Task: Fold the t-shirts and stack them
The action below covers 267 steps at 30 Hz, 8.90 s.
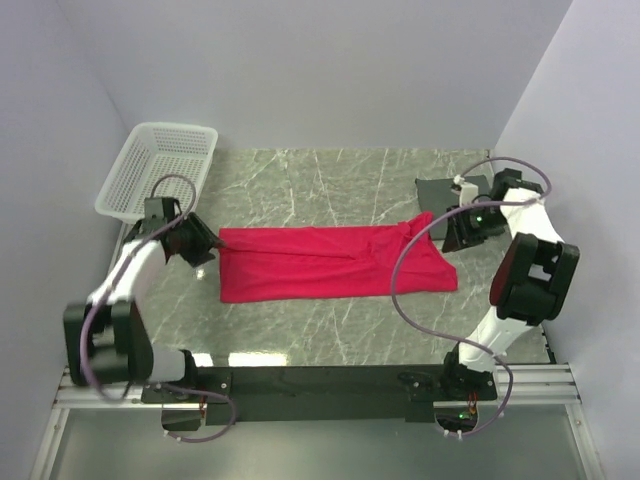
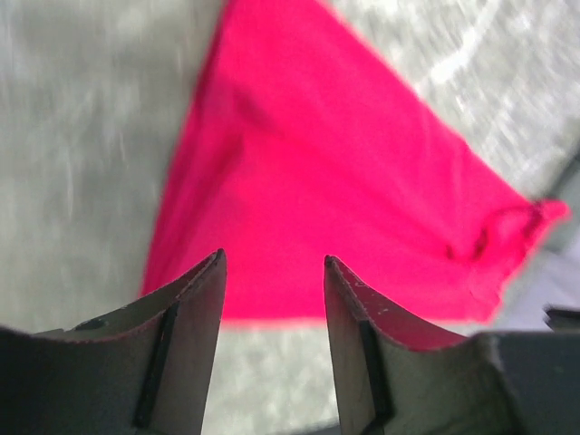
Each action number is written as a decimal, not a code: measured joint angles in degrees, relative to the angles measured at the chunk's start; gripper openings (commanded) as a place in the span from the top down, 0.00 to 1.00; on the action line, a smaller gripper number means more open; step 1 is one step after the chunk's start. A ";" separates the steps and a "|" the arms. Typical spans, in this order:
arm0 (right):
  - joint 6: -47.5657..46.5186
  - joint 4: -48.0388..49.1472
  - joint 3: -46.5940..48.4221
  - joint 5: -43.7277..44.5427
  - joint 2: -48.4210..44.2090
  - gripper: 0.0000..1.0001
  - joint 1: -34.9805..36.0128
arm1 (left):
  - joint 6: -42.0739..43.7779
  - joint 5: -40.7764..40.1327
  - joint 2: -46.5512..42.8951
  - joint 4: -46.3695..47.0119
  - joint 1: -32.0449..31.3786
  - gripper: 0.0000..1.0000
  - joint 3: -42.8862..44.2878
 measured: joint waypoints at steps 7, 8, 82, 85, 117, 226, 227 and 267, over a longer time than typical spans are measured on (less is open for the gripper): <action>5.49 2.49 0.11 -4.72 4.02 0.55 5.77 | 5.79 -1.29 20.13 6.36 0.00 0.50 9.90; 6.10 2.82 0.13 -5.22 4.02 0.55 6.08 | 6.62 -1.40 21.90 6.80 0.00 0.50 11.02; 37.18 20.31 21.53 12.04 24.68 0.57 21.62 | 4.42 -6.27 3.65 0.33 -4.96 0.37 10.40; 37.75 20.33 21.53 11.91 25.18 0.63 21.46 | 5.81 -6.51 9.38 0.96 -9.40 0.38 13.68; 35.50 19.54 11.23 9.53 21.66 0.87 16.50 | 8.26 -5.79 30.93 7.02 -23.21 0.37 22.49; 10.97 10.99 7.89 -9.27 7.93 0.69 16.90 | 29.79 3.15 41.77 8.37 -30.84 0.36 38.99; 11.04 10.99 6.84 -9.73 6.86 0.69 16.44 | 31.17 3.34 43.69 7.69 -31.50 0.36 40.92; 12.90 13.55 -2.08 -13.62 0.87 0.68 10.34 | 35.67 2.69 59.58 -0.72 -34.03 1.00 56.08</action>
